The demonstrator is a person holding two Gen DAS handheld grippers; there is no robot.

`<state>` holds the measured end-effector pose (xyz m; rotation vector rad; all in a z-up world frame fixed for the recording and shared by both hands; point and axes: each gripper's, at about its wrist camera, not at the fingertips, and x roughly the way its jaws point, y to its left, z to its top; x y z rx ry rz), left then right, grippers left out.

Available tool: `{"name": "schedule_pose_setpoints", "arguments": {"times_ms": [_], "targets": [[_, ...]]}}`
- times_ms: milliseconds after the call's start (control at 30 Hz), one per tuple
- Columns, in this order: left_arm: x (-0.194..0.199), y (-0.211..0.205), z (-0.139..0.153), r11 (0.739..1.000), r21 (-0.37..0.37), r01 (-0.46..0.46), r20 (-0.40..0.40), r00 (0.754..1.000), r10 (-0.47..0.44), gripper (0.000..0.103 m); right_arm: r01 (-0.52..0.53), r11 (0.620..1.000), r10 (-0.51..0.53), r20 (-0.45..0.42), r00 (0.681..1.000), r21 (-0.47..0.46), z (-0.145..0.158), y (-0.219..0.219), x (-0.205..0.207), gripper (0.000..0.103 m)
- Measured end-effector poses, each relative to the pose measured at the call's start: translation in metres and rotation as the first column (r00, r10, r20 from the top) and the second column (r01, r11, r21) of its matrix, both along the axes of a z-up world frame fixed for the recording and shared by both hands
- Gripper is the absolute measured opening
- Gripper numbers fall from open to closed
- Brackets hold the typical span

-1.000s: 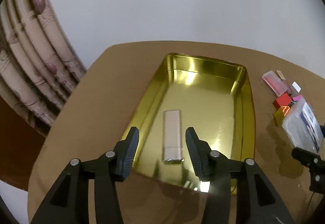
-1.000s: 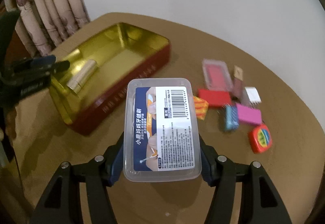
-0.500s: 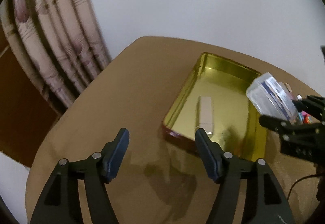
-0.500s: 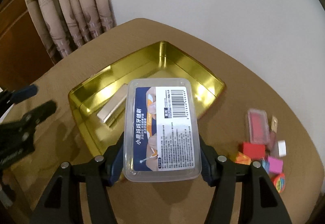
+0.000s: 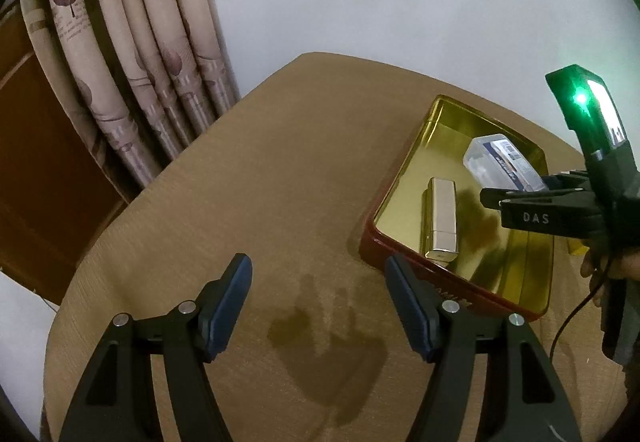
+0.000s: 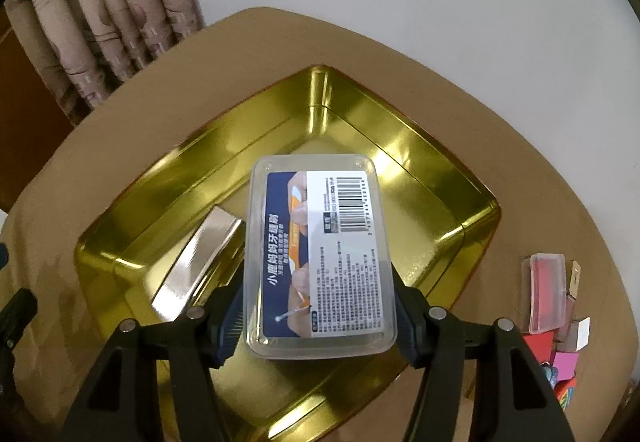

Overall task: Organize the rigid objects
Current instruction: 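Lower the clear plastic box into the tin and open the right tool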

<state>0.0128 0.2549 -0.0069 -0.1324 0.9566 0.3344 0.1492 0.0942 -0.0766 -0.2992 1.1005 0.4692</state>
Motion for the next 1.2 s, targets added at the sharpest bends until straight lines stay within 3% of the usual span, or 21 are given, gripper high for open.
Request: {"name": "schedule_pose_setpoints", "arguments": {"times_ms": [400,800,1000,1200], "targets": [[0.004,-0.004,0.001,1.000,0.015,0.007,-0.016,1.000,-0.007,0.067,0.001,0.999,-0.001,0.000,1.000,-0.049,-0.024,0.014,0.004,0.063],[0.002,-0.007,0.008,0.999,0.050,-0.005,-0.007,1.000,0.005,0.075,0.011,0.997,-0.008,0.039,0.999,-0.075,-0.017,0.009,-0.004,0.069],[0.008,-0.019,0.011,0.999,0.032,0.011,-0.006,1.000,-0.011,0.075,0.031,0.999,-0.032,0.082,0.996,0.009,0.016,-0.020,-0.024,0.069],[0.016,-0.055,0.008,0.995,0.039,0.097,-0.005,0.995,-0.097,0.076,0.074,0.997,-0.078,0.124,0.989,0.037,0.035,-0.091,-0.055,0.069]]}}
